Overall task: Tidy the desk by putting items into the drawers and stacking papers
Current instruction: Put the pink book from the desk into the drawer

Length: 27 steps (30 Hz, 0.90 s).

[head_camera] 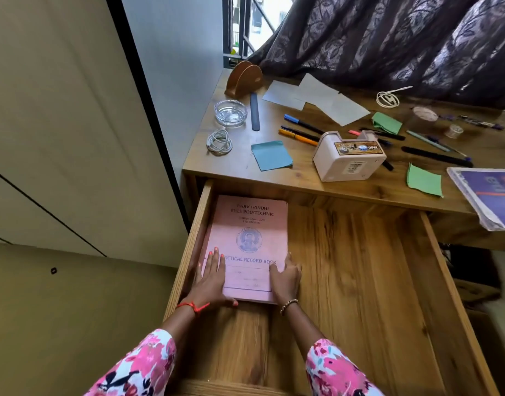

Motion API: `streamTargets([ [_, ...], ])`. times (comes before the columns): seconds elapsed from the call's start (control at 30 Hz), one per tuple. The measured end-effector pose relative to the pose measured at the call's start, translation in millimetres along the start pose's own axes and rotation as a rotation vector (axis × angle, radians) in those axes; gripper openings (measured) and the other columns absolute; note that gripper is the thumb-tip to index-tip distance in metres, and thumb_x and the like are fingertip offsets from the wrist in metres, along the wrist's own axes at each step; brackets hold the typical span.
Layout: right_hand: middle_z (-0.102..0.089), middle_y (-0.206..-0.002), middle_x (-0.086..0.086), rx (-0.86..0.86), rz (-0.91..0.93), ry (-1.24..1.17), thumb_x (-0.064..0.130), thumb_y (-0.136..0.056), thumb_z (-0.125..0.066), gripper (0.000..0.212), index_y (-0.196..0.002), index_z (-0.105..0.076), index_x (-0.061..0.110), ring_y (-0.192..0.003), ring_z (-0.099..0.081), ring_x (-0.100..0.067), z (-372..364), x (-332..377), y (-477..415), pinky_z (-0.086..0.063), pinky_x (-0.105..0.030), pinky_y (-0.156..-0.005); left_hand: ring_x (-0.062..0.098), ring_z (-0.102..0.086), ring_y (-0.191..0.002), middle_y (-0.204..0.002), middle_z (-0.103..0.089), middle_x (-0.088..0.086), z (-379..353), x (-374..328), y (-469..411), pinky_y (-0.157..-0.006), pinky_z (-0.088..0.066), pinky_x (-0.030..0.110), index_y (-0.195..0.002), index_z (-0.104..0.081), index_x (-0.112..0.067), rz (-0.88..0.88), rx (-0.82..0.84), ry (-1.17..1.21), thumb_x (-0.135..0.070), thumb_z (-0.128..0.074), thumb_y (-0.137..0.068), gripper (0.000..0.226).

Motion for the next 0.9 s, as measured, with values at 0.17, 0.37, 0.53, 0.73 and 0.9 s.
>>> streamTargets([
  [0.17, -0.036, -0.133, -0.019, 0.04, 0.015, 0.102, 0.013, -0.09, -0.053, 0.062, -0.142, -0.023, -0.002, -0.126, -0.035, -0.03, -2, 1, -8, -0.033, -0.03, -0.102, 0.027, 0.027, -0.138, -0.148, 0.031, 0.017, -3, -1, -1, -0.112, 0.015, 0.042, -0.142, 0.019, -0.002, 0.008, 0.001, -0.033, -0.044, -0.064, -0.08, 0.112],
  [0.37, -0.058, -0.119, -0.012, 0.101, 0.109, 0.24, 0.021, -0.087, -0.054, 0.041, -0.124, -0.053, 0.003, -0.116, -0.038, -0.028, 3, -2, -17, -0.035, -0.03, -0.096, 0.028, 0.025, -0.139, -0.148, 0.031, 0.017, 2, 1, -2, -0.111, 0.014, 0.044, -0.142, 0.019, -0.001, 0.022, -0.01, -0.081, -0.042, -0.061, -0.083, 0.108],
  [0.53, -0.054, -0.121, -0.016, 0.142, 0.191, 0.293, 0.015, -0.089, -0.054, 0.011, -0.096, -0.062, 0.016, -0.125, -0.038, -0.03, 21, 6, -11, -0.033, -0.032, -0.101, 0.028, 0.028, -0.137, -0.147, 0.033, 0.017, 4, -13, -3, -0.11, 0.014, 0.047, -0.141, 0.021, 0.0, -0.001, 0.001, -0.051, -0.044, -0.066, -0.079, 0.116],
  [0.73, -0.052, -0.126, -0.015, 0.032, 0.362, 0.381, 0.014, -0.09, -0.05, 0.03, -0.114, -0.059, -0.001, -0.125, -0.041, -0.025, 88, 14, -14, -0.03, -0.029, -0.104, 0.026, 0.013, -0.143, -0.154, 0.014, 0.015, 23, -85, 6, -0.115, 0.006, 0.039, -0.146, 0.006, -0.002, -0.19, -0.204, 0.015, -0.047, -0.057, -0.085, 0.098],
  [0.9, -0.053, -0.132, -0.013, -0.154, 0.564, 0.486, 0.019, -0.09, -0.053, 0.027, -0.107, -0.064, 0.001, -0.134, -0.036, -0.021, 176, 17, -4, -0.022, -0.034, -0.109, 0.027, -0.021, -0.141, -0.149, -0.029, 0.014, 45, -182, 28, -0.115, -0.014, 0.036, -0.139, -0.034, -0.003, -0.477, -0.446, 0.043, -0.053, -0.052, -0.081, 0.079],
])
Point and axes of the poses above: each hand's wrist, its own y-axis away from the middle knuckle, its own z-axis out of the back of the hand, x = y × z, the point moved 7 cm from there along -y, towards the middle knuckle
